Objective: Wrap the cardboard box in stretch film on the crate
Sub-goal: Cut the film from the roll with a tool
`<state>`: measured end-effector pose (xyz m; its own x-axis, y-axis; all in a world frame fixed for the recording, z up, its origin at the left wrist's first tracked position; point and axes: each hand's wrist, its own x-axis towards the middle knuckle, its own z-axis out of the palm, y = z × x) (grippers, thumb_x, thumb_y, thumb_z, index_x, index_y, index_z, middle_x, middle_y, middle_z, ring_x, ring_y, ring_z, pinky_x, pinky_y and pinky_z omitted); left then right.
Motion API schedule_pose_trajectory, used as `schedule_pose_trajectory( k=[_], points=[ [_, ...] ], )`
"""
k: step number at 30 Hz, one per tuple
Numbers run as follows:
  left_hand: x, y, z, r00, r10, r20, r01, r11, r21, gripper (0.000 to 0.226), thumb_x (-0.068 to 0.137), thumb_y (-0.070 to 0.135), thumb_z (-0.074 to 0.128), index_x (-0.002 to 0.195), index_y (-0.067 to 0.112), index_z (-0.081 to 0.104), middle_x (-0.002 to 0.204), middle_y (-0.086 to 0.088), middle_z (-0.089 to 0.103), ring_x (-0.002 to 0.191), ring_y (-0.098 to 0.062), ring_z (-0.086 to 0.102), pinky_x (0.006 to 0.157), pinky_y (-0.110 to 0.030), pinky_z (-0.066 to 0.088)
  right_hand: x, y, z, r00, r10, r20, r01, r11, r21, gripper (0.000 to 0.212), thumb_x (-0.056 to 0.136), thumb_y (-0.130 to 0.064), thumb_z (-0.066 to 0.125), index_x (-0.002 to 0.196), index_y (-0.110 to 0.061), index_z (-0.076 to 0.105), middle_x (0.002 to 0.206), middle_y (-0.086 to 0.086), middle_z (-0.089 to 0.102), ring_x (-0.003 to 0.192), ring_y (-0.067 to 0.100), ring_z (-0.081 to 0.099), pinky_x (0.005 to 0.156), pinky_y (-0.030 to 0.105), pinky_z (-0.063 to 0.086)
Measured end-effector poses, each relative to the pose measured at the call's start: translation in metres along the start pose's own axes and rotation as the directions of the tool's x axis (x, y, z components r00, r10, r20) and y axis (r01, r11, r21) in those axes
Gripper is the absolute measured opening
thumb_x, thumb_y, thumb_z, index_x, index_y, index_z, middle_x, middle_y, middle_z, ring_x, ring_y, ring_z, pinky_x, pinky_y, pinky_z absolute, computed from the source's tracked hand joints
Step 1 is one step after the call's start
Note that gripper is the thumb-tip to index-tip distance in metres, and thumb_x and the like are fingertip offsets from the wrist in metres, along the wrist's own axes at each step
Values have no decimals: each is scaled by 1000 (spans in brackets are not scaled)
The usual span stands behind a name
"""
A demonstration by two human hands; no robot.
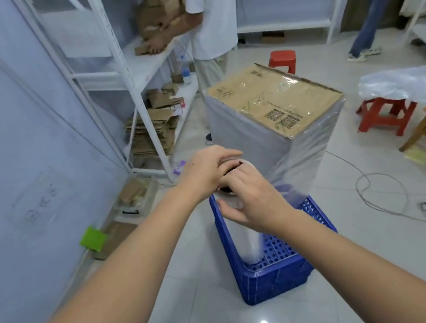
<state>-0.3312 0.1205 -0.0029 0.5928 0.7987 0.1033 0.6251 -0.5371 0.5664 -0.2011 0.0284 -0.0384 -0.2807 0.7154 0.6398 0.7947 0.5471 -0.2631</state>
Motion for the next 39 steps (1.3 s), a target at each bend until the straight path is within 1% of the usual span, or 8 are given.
schedule_pose_trajectory(
  k=[3, 6, 10, 14, 18, 23, 31, 39],
  points=[
    [-14, 7, -1, 994, 105, -21, -102, 988, 115, 36, 100, 37, 52, 124, 22, 74, 115, 1, 72, 108, -17, 65, 92, -32, 49, -8, 1, -13, 1000, -2, -29, 3, 1000, 10, 23, 84, -21, 69, 97, -3, 63, 101, 9, 61, 95, 29, 55, 85, 38, 44],
    [-25, 20, 0, 997, 81, -14, -77, 978, 196, 34, 107, 29, 48, 135, 23, 67, 130, 2, 68, 120, -17, 61, 94, -24, 40, -23, 3, -24, 1000, -8, 8, 8, 1000, -23, 31, 86, -28, 71, 102, -3, 63, 109, 9, 60, 104, 26, 54, 92, 35, 43],
    [-43, 39, 3, 997, -79, -2, 77, 965, 251, 56, 104, 57, 38, 153, 31, 48, 155, 9, 51, 140, -16, 46, 111, -37, 38, -44, 3, -42, 997, 3, 71, -1, 1000, -17, 41, 83, -24, 75, 116, -3, 60, 124, 10, 56, 115, 26, 52, 100, 36, 42],
    [-45, 57, 13, 974, -223, -43, 224, 912, 344, 100, 79, 94, 35, 151, 27, 45, 152, 4, 53, 135, -24, 52, 107, -50, 42, -80, 5, -69, 986, 134, 96, -133, 991, -20, 37, 87, -23, 68, 118, -8, 57, 129, 5, 52, 120, 20, 49, 98, 28, 44],
    [-42, 63, 40, 957, -256, -139, 289, 899, 329, 99, 77, 85, 60, 149, 20, 38, 151, 1, 45, 137, -25, 43, 102, -49, 44, -131, 32, -81, 931, 270, 244, -264, 963, -60, 29, 87, -24, 64, 113, -14, 56, 122, -2, 51, 111, 15, 50, 88, 31, 48],
    [-45, 63, 57, 930, -278, -240, 339, 902, 268, 87, 82, 70, 69, 149, 23, 38, 151, 3, 43, 140, -25, 37, 104, -47, 45, -180, 82, -66, 758, 414, 505, -396, 906, -148, 34, 93, -30, 57, 124, -20, 50, 128, -7, 47, 115, 15, 46, 89, 32, 46],
    [-38, 56, 68, 859, -306, -410, 416, 884, 211, 80, 80, 68, 69, 149, 34, 46, 144, 11, 49, 133, -22, 42, 106, -40, 42, -226, 186, -5, 393, 414, 821, -390, 884, -259, 58, 96, -33, 53, 149, -18, 35, 152, 3, 32, 135, 24, 37, 107, 35, 38],
    [-33, 57, 75, 771, -384, -509, 532, 827, 183, 72, 80, 64, 71, 146, 42, 51, 139, 14, 51, 129, -19, 44, 96, -35, 39, -243, 259, 51, 161, 341, 926, -287, 914, -287, 58, 100, -30, 48, 153, -14, 28, 159, 11, 19, 133, 32, 41, 105, 38, 41]
  ],
)
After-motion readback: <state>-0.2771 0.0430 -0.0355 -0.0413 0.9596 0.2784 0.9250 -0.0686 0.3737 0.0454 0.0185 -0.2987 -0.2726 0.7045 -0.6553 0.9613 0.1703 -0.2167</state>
